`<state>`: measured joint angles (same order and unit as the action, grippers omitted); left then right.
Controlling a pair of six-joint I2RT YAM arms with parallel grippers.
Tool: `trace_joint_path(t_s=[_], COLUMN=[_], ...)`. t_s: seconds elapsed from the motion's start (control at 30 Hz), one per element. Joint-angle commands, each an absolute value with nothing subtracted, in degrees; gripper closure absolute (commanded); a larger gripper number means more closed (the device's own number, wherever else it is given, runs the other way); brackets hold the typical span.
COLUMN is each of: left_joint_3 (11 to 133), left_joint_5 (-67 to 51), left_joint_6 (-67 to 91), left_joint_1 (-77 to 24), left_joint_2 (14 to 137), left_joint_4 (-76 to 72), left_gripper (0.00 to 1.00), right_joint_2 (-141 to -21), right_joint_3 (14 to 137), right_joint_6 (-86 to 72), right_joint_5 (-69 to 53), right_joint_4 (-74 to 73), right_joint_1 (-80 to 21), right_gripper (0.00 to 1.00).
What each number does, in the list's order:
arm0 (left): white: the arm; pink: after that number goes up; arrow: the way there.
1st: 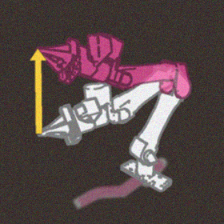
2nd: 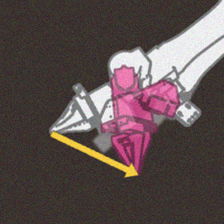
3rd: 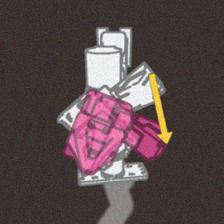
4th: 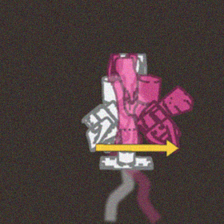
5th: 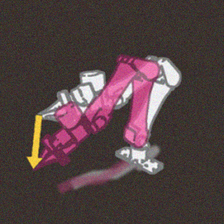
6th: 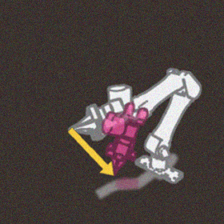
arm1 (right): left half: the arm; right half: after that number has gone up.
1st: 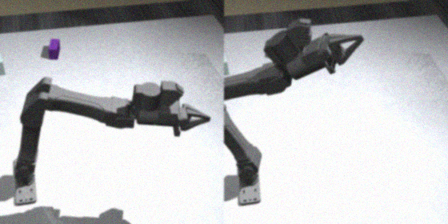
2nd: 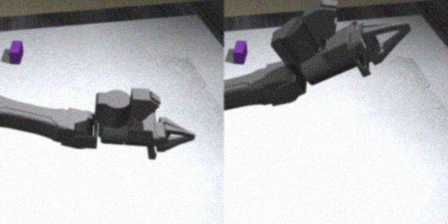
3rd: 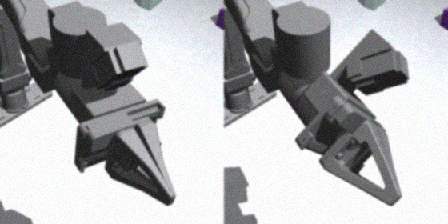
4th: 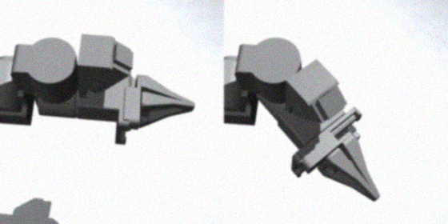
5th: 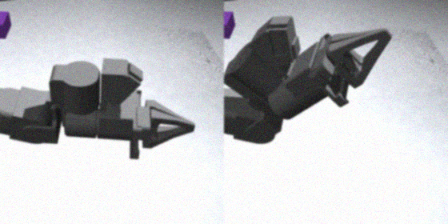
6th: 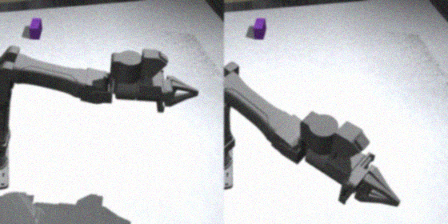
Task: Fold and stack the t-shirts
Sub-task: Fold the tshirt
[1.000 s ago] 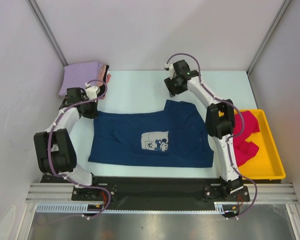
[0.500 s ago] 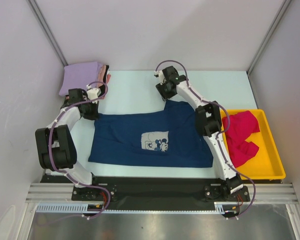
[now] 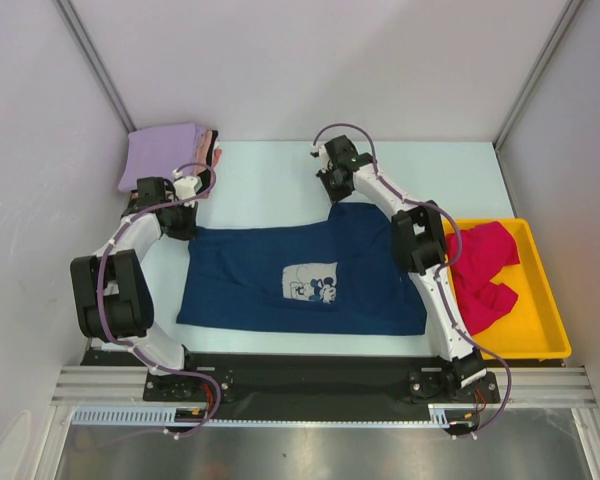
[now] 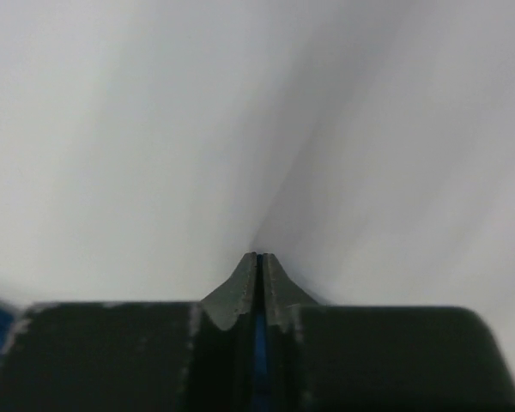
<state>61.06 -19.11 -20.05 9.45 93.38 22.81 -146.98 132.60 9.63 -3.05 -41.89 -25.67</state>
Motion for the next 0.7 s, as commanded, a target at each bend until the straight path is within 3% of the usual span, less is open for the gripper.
trace_joint_path(t_s=[0.0,0.03,0.37,0.67], left_joint_3=[62.49,62.58,63.81,65.39], left_joint_5=[-19.34,-19.34,-18.98,-19.34], left_joint_6=[-21.09,-21.09,-21.36,-22.5], left_joint_1=[9.76,9.76,9.76,9.76], left_joint_2=[92.72,92.72,92.46,91.06], left_joint_4=[22.32,22.32,22.5,22.94], left_gripper=[1.0,1.0,1.0,1.0], right_joint_2=[-146.87,-146.52,-131.85,-109.29], right_joint_3=[130.43,131.04,129.29,108.74], right_joint_6=[8.27,8.0,-5.18,-8.96], right_joint_5=[-0.53,-0.09,-2.46,-2.29], right_joint_4=[-45.35,-45.26,-37.28,-30.68], right_joint_1=[-25.93,-25.75,-18.81,-17.14], right_gripper=[0.96,1.0,1.0,1.0])
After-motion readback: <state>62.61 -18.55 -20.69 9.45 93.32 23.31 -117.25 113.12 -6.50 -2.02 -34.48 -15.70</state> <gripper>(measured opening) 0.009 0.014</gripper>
